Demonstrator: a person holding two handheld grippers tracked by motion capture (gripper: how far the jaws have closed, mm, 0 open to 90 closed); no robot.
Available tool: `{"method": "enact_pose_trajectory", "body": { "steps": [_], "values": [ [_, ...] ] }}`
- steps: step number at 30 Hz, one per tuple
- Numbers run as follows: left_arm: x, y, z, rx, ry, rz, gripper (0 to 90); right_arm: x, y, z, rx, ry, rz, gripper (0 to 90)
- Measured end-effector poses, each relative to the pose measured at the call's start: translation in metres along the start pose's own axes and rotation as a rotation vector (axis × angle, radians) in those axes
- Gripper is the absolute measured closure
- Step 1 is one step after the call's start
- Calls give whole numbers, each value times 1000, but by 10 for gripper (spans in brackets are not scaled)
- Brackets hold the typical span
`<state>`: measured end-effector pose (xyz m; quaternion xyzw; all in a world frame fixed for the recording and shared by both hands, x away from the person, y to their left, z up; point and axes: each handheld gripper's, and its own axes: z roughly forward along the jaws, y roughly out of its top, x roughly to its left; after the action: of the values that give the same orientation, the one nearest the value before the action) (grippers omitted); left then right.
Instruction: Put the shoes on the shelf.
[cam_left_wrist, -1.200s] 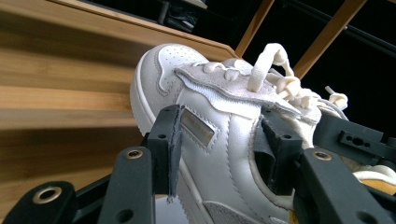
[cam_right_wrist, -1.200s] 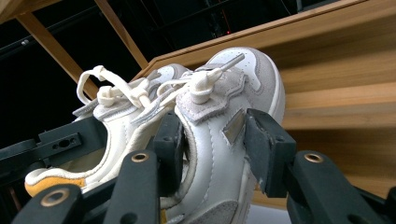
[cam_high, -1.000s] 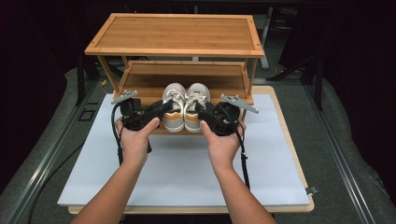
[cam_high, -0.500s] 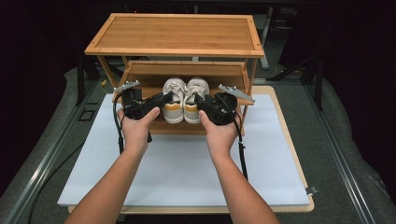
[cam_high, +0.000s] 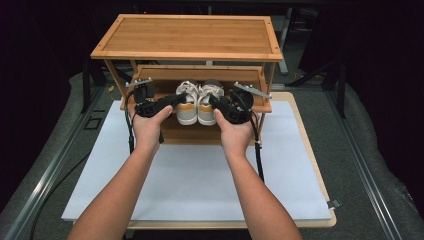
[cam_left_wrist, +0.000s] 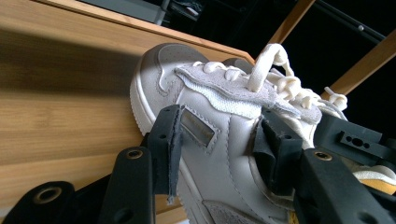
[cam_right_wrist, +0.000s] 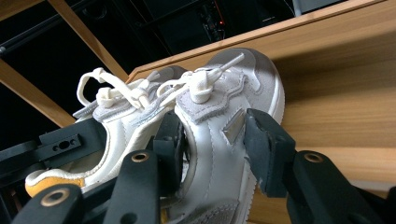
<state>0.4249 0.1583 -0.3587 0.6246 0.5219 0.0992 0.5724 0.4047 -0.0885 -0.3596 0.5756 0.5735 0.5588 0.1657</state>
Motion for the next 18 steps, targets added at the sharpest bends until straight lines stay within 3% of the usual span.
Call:
{"method": "enact_pose_trajectory", "body": {
  "steps": [9, 18],
  "values": [
    [6, 9, 8, 15, 11, 15, 550, -1, 6, 11, 11, -3, 6, 584],
    [15, 13, 17, 25, -2, -24, 547, -4, 9, 22, 25, -13, 12, 583]
  ]
}}
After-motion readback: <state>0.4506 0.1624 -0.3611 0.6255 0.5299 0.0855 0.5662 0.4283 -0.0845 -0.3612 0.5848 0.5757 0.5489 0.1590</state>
